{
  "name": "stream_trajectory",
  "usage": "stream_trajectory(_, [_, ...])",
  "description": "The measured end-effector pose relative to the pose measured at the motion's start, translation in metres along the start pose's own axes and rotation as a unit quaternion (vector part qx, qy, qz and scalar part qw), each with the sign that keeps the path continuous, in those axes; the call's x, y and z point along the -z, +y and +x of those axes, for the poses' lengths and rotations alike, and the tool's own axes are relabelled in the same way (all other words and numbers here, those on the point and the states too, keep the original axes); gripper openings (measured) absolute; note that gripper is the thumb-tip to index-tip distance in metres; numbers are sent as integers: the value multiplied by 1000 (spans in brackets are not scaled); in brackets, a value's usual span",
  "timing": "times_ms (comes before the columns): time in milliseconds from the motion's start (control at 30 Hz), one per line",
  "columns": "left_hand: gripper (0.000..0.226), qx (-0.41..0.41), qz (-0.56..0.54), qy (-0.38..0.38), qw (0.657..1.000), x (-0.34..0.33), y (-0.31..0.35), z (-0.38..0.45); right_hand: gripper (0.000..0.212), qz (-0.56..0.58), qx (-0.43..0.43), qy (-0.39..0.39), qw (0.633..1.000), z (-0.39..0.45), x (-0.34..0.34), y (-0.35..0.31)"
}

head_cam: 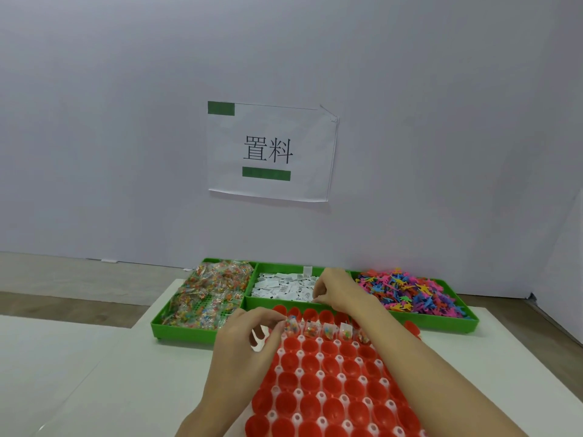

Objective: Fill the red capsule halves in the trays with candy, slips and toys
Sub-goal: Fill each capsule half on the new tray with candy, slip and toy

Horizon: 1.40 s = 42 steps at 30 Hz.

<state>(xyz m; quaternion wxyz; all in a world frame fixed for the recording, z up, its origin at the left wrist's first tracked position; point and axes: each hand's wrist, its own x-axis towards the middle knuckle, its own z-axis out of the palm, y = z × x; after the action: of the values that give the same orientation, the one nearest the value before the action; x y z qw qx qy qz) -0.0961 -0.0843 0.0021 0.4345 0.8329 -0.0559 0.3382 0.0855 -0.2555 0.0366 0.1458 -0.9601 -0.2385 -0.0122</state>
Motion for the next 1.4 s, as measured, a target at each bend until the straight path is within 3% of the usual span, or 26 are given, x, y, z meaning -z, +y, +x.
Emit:
stream_trajectory(233, [26, 2, 4, -5, 1000, -2, 0, -1, 9, -32, 7, 2, 999, 5, 0, 2])
stream_trajectory(400, [24, 25, -17, -4, 1000, -1, 3, 0, 19, -2, -3, 64, 998, -3, -3, 7])
stream_trajectory(500, [20, 53, -46, -12, 997, -1, 7, 0, 17, 59, -12, 124, 990, -16, 4, 10])
stream_trajectory(633, [15, 95, -107, -34, 989, 3, 16, -1, 10, 222, -13, 173, 960, -55, 19, 3])
stream_trajectory(833, [12, 137, -228, -103, 958, 7, 39, -4, 13, 382, -17, 181, 906, -160, 32, -4])
stream_trajectory(1067, [7, 125, -251, -162, 946, -2, 62, -17, 21, 460, -59, 205, 862, -213, 29, -11])
stream_trajectory(1267, [10, 89, -202, -134, 966, -4, 63, -19, 17, 445, -60, 204, 870, -210, 20, -14])
stream_trajectory(1400, [12, 96, -172, -105, 975, -1, 53, -15, 7, 380, -61, 218, 897, -177, 27, -6])
